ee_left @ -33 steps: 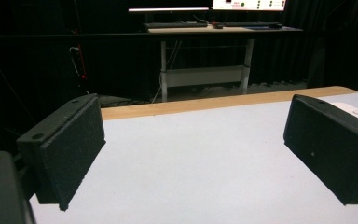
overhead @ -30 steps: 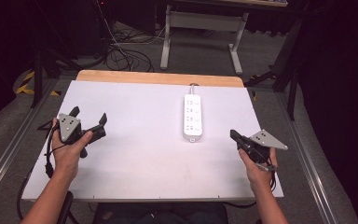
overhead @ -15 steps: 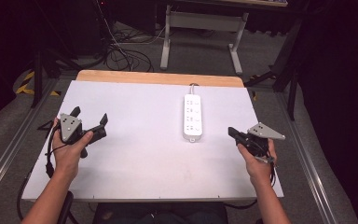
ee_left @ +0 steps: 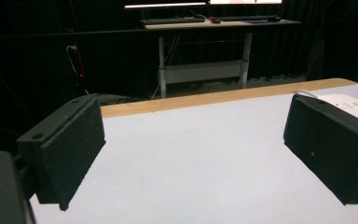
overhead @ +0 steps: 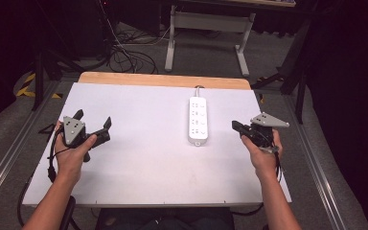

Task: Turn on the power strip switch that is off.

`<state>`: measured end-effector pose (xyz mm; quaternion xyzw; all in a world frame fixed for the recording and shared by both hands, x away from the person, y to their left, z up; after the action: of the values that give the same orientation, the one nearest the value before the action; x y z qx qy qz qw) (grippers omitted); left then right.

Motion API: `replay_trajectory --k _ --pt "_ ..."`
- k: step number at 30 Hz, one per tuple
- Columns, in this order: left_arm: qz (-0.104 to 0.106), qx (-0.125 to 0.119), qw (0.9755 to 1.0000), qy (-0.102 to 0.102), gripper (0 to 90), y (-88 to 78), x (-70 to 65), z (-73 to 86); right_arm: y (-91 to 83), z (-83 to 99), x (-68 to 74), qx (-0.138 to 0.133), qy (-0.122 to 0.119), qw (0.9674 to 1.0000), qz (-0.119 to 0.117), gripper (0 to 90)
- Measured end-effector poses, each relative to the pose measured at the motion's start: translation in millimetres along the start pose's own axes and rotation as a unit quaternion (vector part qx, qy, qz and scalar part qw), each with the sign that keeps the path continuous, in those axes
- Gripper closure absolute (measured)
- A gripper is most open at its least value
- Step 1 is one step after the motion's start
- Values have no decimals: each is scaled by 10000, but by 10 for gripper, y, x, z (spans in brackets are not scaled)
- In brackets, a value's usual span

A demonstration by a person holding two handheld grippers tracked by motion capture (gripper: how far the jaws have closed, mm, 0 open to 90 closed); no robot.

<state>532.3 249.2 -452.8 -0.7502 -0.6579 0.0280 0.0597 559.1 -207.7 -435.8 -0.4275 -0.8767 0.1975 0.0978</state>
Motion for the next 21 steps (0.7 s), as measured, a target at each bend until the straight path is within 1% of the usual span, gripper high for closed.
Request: replay_trajectory --k 1,4,10,15,21 --pt "5 11 10000 12 58 0 -1 3 9 -22 -7 2 -11 10000 -14 900" --pt "3 3 10000 8 58 0 4 2 46 -76 -30 31 72 10000 -56 900" --pt "15 12 10000 17 58 -7 4 2 121 -101 -33 110 115 9998 -113 900" --pt "19 15 10000 23 55 -8 5 3 217 -129 -19 199 74 9997 -134 900" --pt "21 18 10000 19 52 -4 8 6 314 -204 -14 196 80 9996 -178 900"
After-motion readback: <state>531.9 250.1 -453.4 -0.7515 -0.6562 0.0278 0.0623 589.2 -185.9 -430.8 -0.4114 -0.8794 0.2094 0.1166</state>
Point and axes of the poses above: each handheld gripper's, and its own axes: y roughly forward along the jaws, z roughly out of its underside, x roughly to its left, the point moved 8 cm from there along y, roughly forward along the jaws, and after that the axes turned 4 degrees about -z, right-handed, at the moved point
